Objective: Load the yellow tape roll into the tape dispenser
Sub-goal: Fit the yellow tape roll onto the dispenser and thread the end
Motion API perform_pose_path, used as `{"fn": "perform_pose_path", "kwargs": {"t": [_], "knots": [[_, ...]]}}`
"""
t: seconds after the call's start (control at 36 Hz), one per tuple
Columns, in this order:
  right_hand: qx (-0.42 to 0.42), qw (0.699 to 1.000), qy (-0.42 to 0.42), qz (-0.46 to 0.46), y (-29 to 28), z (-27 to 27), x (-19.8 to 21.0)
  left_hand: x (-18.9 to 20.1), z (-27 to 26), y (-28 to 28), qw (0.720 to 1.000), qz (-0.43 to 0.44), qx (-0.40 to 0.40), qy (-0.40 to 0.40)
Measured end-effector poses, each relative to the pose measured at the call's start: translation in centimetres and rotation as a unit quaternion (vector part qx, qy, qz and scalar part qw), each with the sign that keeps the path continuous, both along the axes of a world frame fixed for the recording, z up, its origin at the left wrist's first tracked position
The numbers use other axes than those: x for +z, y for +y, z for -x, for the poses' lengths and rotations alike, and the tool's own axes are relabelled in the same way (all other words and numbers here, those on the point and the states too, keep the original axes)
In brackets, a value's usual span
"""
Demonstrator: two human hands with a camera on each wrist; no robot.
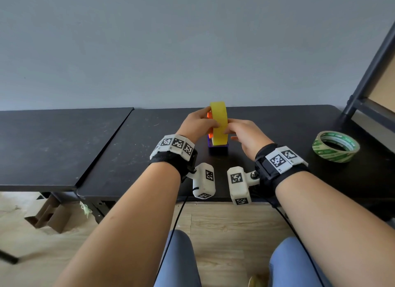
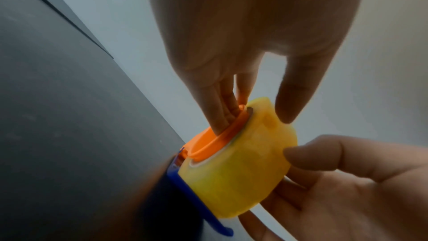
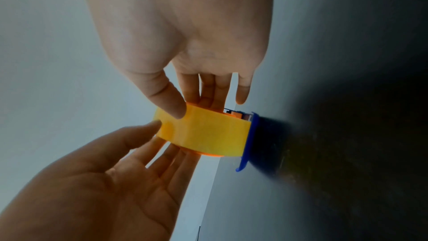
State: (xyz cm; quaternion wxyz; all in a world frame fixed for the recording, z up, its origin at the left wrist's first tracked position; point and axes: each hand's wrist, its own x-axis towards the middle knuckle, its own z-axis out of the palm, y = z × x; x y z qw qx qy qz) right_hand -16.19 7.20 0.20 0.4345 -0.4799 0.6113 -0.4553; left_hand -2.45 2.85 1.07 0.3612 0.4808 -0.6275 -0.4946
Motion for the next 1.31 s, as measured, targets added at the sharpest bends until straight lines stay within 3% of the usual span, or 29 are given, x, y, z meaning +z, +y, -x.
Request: {"fn": "perform_pose_path", "kwargs": {"t": [0.17,0.42,1.03,1.31], "knots": [[0.005,1.0,0.001,0.001,0.4,0.0,0.6,-0.2,0.0,0.3,1.0,-0.001,0.0,0.011],[-0.034,0.998,-0.04,-0.023,0.2,-0.2,0.6,-0.2,0.1,0.0,0.996,0.001,0.02,0.087],[-0.065,0.996,-0.049,-0.029,0.0,-1.3,1.7,0.1,0.5,-0.2,0.996,0.064,0.045,0.036],[-0.048,0.999,0.003,-0.008,-0.4,-1.4,0.9,-0.3,0.3,-0.9,0.996,0.052,0.046,0.058]]}}
